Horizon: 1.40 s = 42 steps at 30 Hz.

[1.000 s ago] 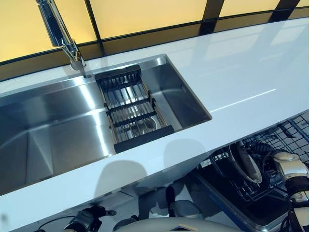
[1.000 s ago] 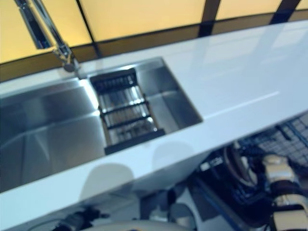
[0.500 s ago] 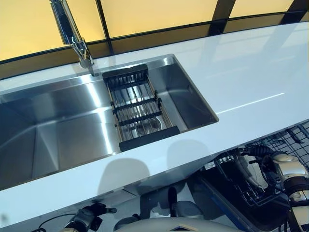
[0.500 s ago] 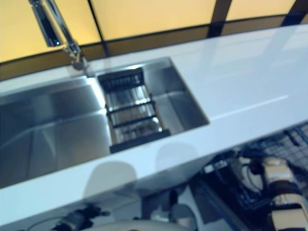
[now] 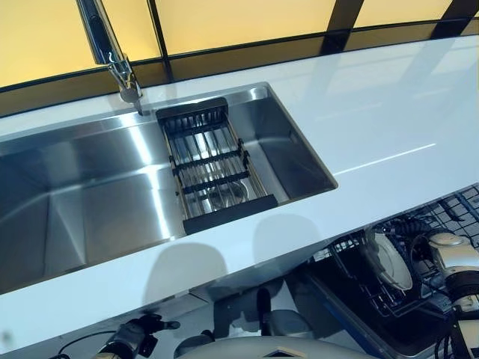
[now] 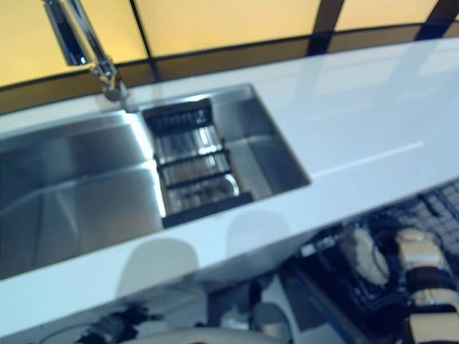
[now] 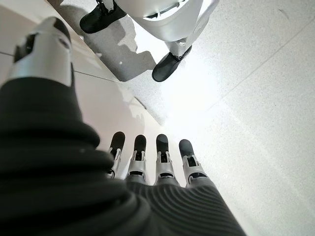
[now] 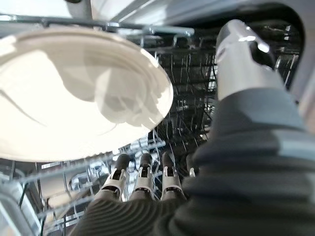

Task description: Take plates into dishwasher

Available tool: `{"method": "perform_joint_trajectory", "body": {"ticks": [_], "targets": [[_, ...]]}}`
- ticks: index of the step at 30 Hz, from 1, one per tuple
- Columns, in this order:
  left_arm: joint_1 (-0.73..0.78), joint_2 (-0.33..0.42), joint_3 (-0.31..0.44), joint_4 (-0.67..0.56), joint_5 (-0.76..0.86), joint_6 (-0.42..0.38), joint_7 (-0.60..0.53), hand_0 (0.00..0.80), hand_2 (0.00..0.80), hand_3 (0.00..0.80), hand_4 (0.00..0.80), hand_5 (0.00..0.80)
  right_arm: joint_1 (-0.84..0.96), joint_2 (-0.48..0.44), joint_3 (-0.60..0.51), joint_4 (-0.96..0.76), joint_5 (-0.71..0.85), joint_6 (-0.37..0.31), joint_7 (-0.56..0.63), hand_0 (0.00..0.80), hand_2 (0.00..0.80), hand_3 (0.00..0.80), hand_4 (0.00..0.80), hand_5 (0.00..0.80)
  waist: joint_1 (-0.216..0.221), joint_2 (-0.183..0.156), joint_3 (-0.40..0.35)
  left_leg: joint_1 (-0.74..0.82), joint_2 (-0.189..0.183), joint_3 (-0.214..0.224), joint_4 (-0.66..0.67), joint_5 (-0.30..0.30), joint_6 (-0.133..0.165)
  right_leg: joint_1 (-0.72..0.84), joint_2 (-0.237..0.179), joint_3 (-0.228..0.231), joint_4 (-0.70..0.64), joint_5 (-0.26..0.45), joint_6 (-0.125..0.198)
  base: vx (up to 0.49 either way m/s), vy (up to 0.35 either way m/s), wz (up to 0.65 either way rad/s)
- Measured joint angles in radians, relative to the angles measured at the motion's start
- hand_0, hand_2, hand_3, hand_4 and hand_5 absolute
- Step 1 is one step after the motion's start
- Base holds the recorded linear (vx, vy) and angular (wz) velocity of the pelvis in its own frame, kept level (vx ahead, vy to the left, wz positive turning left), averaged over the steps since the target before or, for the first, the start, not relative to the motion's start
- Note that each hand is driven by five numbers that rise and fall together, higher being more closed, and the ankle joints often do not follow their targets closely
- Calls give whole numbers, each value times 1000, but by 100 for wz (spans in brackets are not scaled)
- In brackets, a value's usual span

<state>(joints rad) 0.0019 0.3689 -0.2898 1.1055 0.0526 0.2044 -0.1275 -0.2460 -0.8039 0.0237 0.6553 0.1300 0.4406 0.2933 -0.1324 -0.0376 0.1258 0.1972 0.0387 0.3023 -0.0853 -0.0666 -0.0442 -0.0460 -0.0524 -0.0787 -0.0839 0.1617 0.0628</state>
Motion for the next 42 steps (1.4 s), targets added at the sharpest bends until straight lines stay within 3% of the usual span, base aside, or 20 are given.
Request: {"method": "perform_joint_trajectory", "body": {"ticks": [11,14,16,17,19,20,21,23,24,25,26,28,29,31,32,34,37,40,41,42], "targets": [[6,4,37,72,-21,52,32,0,0,0,0,0,153,-106,-158,-46,23,3,-5,0,0,0,0,0,-51,-86,-54,0,-9,30,-3,-6,4,-17,1,38,7,17,11,31,81,-9],[3,8,37,93,19,91,33,0,0,0,0,0,201,-149,-205,-44,47,6,-12,0,0,0,0,0,-71,-99,-62,0,0,56,0,-4,1,-37,12,52,11,59,70,-93,14,-30],[2,10,36,98,23,109,33,0,0,0,0,0,205,-172,-224,-41,59,5,-14,0,0,0,0,0,-81,-94,-57,-3,1,77,6,-2,3,-49,30,60,-1,127,107,-291,12,-50],[4,20,38,97,22,125,38,0,0,0,0,0,193,-187,-242,-33,76,4,-18,0,0,0,0,0,-74,-75,-44,-26,32,89,6,-2,24,-86,35,58,15,151,164,-368,-68,-44],[-5,29,38,111,21,136,41,0,0,0,0,0,206,-196,-268,9,91,9,-31,0,0,0,0,0,-87,-49,-44,-50,66,117,-2,27,16,-113,29,15,157,61,132,-352,-122,-20],[-18,40,37,123,21,139,42,0,0,0,0,0,209,-200,-285,21,104,10,-48,0,0,0,0,0,-72,-31,-43,-69,94,141,6,37,13,-136,12,13,270,8,126,-427,-256,-26],[-34,61,37,131,21,149,46,0,0,0,0,0,209,-203,-301,15,129,10,-67,0,0,0,0,0,-59,-13,-38,-93,129,139,29,45,8,-134,-40,14,374,-28,140,-453,-321,-31],[-35,92,35,136,20,156,49,0,0,0,0,0,211,-204,-330,9,164,16,-101,0,0,0,0,0,-15,-9,-38,-127,165,136,70,48,6,-89,-132,27,430,-43,168,-360,-318,-29],[-34,99,35,136,20,156,49,0,0,0,0,0,209,-205,-331,10,169,17,-110,0,0,0,0,0,-8,-11,-39,-133,173,136,79,48,5,-73,-151,29,428,-43,169,-312,-383,-42],[-30,127,34,131,13,156,52,0,0,0,0,0,206,-201,-330,25,191,17,-134,0,0,0,0,0,34,-27,-41,-146,192,128,103,44,1,-9,-194,32,365,35,160,-270,-395,-41],[-21,145,37,131,9,156,54,0,0,0,0,0,197,-195,-329,47,204,17,-144,0,0,0,0,0,53,-50,-48,-152,191,121,112,47,-16,32,-199,31,300,79,175,-322,-522,-49],[-10,141,39,131,3,156,57,0,0,0,0,0,166,-194,-329,93,218,16,-166,0,0,0,0,0,72,-44,-40,-180,211,52,123,45,-18,57,-170,17,242,35,182,-235,-407,-17],[-18,121,53,133,2,162,55,0,0,0,0,0,163,-196,-336,104,226,18,-188,0,0,0,0,0,60,-21,-22,-230,226,-15,162,37,-26,31,-149,20,277,15,185,-280,-378,23],[-29,116,71,125,2,162,54,0,0,0,0,0,201,-190,-335,110,248,23,-202,0,0,0,0,0,60,-15,-16,-252,233,-35,193,42,-28,27,-138,11,288,0,180,-397,-381,29],[-51,130,79,122,-4,161,64,0,0,0,0,0,231,-181,-335,111,265,22,-217,0,0,0,0,0,67,-34,-9,-280,242,-40,238,32,-63,37,-138,-4,272,-32,166,-446,-349,9],[-78,171,89,120,-25,158,75,0,0,0,0,0,231,-147,-335,108,282,19,-223,0,0,0,0,0,68,-78,11,-321,247,-59,264,40,-103,44,-139,-24,226,-72,154,-439,-269,-4],[-92,213,120,108,-26,139,83,0,0,0,0,0,228,-95,-335,66,314,19,-231,0,0,0,0,0,85,-126,27,-369,270,-62,282,63,-113,44,-119,-34,133,-85,134,-355,-165,-18],[-78,201,129,112,-36,116,104,0,0,0,0,0,216,-85,-330,37,315,25,-238,0,0,0,0,0,103,-130,26,-389,292,-66,301,82,-139,50,-107,-42,112,-177,105,-225,-81,-14],[-71,187,138,113,-37,109,111,0,0,0,0,0,205,-86,-330,37,314,26,-240,0,0,0,0,0,102,-110,32,-393,304,-78,306,87,-144,56,-91,-44,108,-180,97,-155,-66,6],[-44,153,157,114,-40,95,116,0,0,0,0,0,192,-87,-330,33,315,30,-242,0,0,0,0,0,99,-59,45,-394,334,-105,301,95,-151,59,-54,-43,106,-181,83,-124,-48,2]]}}
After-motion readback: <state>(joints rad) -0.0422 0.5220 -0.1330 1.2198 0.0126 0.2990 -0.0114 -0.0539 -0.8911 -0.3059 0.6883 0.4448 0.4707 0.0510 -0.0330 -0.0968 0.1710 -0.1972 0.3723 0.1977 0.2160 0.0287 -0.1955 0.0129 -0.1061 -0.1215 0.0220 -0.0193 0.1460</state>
